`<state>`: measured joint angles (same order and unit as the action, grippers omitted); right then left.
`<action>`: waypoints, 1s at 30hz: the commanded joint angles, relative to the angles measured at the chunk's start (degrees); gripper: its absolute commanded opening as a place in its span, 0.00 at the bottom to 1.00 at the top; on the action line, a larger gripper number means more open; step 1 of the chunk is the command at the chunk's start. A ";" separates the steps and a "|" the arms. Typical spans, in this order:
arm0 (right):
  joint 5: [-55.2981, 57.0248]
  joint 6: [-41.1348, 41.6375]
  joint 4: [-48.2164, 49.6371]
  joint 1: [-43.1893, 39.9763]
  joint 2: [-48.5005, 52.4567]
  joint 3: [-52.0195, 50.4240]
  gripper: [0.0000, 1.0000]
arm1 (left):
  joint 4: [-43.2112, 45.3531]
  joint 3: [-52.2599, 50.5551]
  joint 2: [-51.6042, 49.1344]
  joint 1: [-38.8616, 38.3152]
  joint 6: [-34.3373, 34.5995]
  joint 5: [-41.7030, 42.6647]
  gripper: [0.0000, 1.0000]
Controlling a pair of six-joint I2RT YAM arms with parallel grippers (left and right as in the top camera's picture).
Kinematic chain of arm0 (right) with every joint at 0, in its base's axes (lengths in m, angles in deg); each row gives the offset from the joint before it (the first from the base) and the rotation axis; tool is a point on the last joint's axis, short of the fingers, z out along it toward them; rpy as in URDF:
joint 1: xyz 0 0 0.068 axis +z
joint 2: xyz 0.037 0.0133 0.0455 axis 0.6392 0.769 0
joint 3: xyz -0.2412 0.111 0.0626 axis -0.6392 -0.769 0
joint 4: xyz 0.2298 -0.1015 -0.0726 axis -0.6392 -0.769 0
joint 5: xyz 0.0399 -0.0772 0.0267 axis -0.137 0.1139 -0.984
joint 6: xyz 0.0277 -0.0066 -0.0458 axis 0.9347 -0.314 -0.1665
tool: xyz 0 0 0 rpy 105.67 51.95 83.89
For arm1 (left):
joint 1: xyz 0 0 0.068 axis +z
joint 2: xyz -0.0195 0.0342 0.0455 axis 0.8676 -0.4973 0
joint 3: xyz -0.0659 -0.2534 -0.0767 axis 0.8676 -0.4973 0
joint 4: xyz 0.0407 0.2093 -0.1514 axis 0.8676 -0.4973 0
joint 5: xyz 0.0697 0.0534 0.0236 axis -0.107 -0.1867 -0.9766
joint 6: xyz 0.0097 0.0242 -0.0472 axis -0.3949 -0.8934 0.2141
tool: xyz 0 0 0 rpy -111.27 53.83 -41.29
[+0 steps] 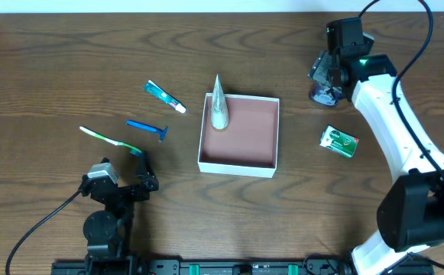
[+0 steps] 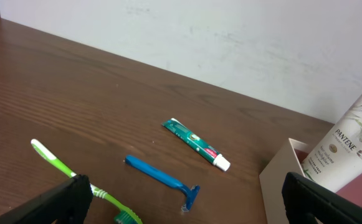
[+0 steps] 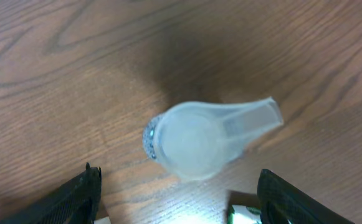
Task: Pack container
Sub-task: 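Move the right gripper to the blue soap pump bottle and grasp it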
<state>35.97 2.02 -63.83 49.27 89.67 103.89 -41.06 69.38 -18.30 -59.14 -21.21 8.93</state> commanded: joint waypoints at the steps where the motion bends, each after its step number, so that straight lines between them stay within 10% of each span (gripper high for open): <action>1: 0.50 -0.66 0.81 -1.11 1.42 0.09 0.77 | -0.87 -1.62 0.07 0.28 -0.15 0.55 0.98; 17: 0.48 -1.79 3.78 -3.58 1.75 0.09 0.54 | -0.87 -1.62 0.07 0.28 -0.15 0.55 0.98; 30: 0.50 -2.21 4.04 -3.65 1.75 0.07 0.55 | -0.87 -1.62 0.07 0.28 -0.15 0.55 0.98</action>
<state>35.82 0.69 -59.92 46.19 91.05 103.89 -41.06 69.38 -18.30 -59.14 -21.21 8.93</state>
